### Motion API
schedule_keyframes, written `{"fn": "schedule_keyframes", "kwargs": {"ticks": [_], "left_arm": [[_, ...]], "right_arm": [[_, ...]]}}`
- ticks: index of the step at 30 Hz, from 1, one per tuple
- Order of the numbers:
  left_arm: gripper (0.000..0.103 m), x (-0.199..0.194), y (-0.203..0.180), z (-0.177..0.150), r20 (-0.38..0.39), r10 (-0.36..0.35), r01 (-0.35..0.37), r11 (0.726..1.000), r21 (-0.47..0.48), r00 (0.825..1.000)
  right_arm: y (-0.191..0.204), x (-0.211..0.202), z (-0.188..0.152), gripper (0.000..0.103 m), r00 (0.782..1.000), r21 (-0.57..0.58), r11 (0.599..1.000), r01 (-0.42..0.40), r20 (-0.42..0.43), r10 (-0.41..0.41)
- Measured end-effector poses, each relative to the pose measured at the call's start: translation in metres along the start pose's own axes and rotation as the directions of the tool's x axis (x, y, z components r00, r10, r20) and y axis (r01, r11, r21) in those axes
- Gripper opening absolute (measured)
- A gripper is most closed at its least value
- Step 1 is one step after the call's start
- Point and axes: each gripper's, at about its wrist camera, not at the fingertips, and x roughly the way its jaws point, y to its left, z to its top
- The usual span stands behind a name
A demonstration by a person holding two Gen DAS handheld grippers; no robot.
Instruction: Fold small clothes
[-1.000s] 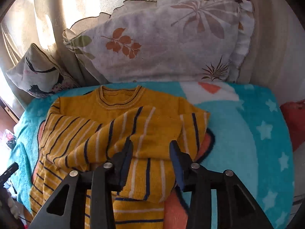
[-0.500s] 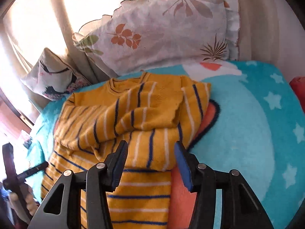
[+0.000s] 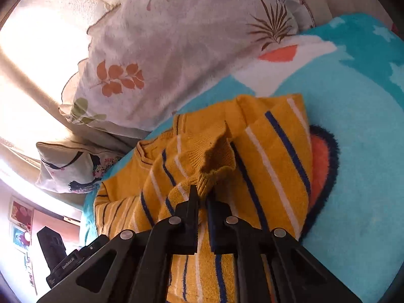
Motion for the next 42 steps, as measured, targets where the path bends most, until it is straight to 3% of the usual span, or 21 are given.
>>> {"fn": "schedule_keyframes", "kwargs": {"ticks": [2,4,7,12,15,18,21,24,27,31,36,39,41,42], "left_arm": [[0.043,-0.004,0.003,-0.001,0.007,0.008,-0.008,1.000,-0.017,1.000],[0.043,-0.002,0.009,-0.006,-0.004,0.020,-0.020,1.000,-0.023,1.000],[0.043,0.003,0.012,-0.015,-0.041,0.010,-0.012,0.999,-0.032,0.999],[0.049,-0.035,0.016,-0.043,0.015,-0.003,0.002,0.998,0.067,1.000],[0.060,-0.058,0.028,-0.064,0.049,0.022,-0.026,0.997,0.079,0.999],[0.060,-0.072,0.048,-0.086,0.042,0.033,-0.035,0.998,0.047,0.999],[0.060,-0.076,0.068,-0.107,0.008,-0.007,0.007,1.000,-0.009,1.000],[0.060,-0.071,0.076,-0.128,-0.040,-0.068,0.065,0.996,-0.054,0.997],[0.061,-0.082,0.068,-0.153,-0.027,-0.100,0.100,0.995,-0.018,0.995],[0.065,-0.093,0.060,-0.186,0.008,-0.155,0.154,0.988,0.013,0.988],[0.067,-0.100,0.062,-0.220,-0.019,-0.301,0.301,0.954,-0.022,0.953],[0.067,-0.105,0.061,-0.232,-0.018,-0.321,0.321,0.947,-0.009,0.947],[0.067,-0.106,0.057,-0.238,-0.007,-0.308,0.308,0.951,-0.001,0.951],[0.060,-0.106,0.053,-0.238,-0.004,-0.292,0.292,0.956,0.010,0.956]], "right_arm": [[0.001,-0.022,0.002,0.007,0.999,-0.007,1.000,-0.023,0.044,0.023],[-0.001,-0.042,-0.004,0.007,0.997,-0.032,0.999,0.017,0.081,-0.015],[-0.019,-0.045,-0.016,0.013,0.994,-0.025,0.994,0.103,0.032,-0.102],[-0.056,-0.067,-0.058,0.031,0.989,-0.031,0.988,0.149,-0.003,-0.149],[-0.070,-0.084,-0.086,0.045,0.994,-0.027,0.994,0.107,-0.001,-0.107],[-0.081,-0.098,-0.113,0.046,0.999,0.007,1.000,0.017,-0.041,-0.017],[-0.085,-0.103,-0.131,0.046,0.994,0.053,0.996,-0.069,-0.078,0.073],[-0.081,-0.105,-0.146,0.046,0.991,0.053,0.993,-0.102,-0.084,0.106],[-0.070,-0.101,-0.164,0.046,0.976,0.050,0.985,-0.166,-0.134,0.172],[-0.052,-0.104,-0.192,0.046,0.967,-0.015,0.981,-0.196,-0.172,0.190],[-0.044,-0.117,-0.224,0.046,0.957,-0.058,0.968,-0.244,-0.177,0.231],[-0.049,-0.123,-0.243,0.046,0.947,-0.050,0.960,-0.275,-0.188,0.261],[-0.053,-0.129,-0.254,0.046,0.941,-0.044,0.952,-0.302,-0.173,0.290],[-0.053,-0.132,-0.257,0.046,0.944,-0.045,0.953,-0.300,-0.158,0.290]]}}
